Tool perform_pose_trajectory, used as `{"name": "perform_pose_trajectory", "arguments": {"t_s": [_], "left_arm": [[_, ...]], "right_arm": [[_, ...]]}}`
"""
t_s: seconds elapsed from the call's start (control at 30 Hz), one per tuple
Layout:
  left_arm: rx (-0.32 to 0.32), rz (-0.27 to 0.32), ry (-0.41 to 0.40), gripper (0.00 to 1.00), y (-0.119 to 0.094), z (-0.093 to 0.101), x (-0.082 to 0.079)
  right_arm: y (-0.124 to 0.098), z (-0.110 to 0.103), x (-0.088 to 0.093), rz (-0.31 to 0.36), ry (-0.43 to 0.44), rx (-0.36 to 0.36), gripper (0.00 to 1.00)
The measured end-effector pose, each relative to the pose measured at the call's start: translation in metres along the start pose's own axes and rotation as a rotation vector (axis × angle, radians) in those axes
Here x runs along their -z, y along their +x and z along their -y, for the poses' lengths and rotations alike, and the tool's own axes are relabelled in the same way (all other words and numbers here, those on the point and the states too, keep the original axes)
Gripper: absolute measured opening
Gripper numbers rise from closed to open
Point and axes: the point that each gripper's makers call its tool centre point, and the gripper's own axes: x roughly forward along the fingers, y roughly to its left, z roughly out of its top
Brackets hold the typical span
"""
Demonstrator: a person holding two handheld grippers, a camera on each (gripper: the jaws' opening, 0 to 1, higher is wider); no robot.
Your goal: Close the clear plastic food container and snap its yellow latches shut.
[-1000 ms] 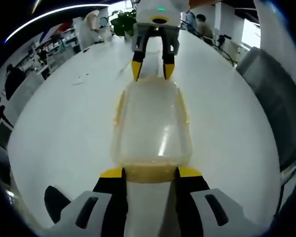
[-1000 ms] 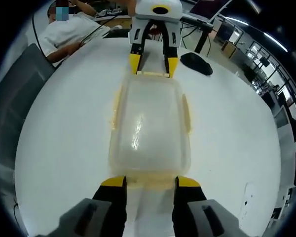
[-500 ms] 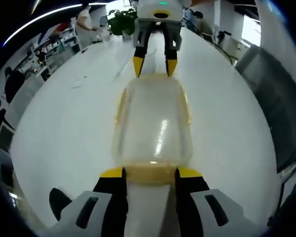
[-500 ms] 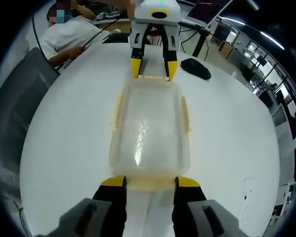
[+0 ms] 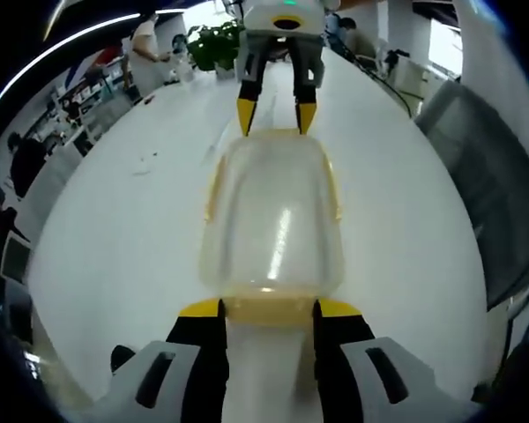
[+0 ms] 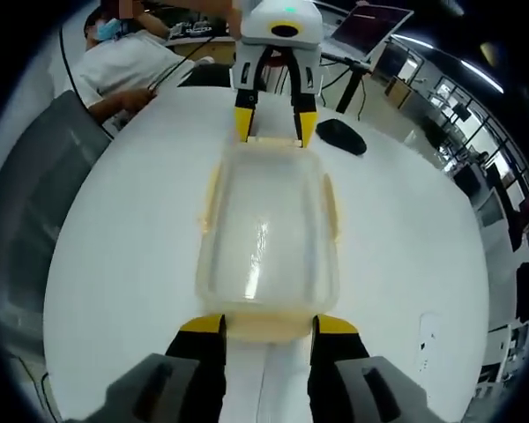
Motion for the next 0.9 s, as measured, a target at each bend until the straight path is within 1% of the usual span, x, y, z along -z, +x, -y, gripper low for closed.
{"name": "perform_pose_trajectory", "arguments": {"t_s": [0.33, 0.5, 0.6, 0.8, 0.9], "left_arm": [[-0.019, -0.012, 0.020, 0.36, -0.002, 0.002, -0.018], [-0.024, -0.006, 0.023, 0.36, -0.001, 0.002, -0.032], [-0.028, 0.001, 0.031, 0.35, 0.001, 0.000, -0.044], [-0.032, 0.014, 0.042, 0.35, 0.004, -0.001, -0.062], [-0.033, 0.013, 0.048, 0.35, 0.006, -0.001, -0.067]], "right_arm": [[-0.020, -0.003, 0.005, -0.004, -0.004, 0.027, 0.34], [-0.033, -0.002, 0.014, -0.010, -0.010, 0.041, 0.34], [-0.040, -0.002, 0.021, -0.017, -0.008, 0.049, 0.34], [-0.053, -0.001, 0.033, -0.025, -0.003, 0.065, 0.34], [-0.058, -0.001, 0.037, -0.029, -0.004, 0.070, 0.34]]}}
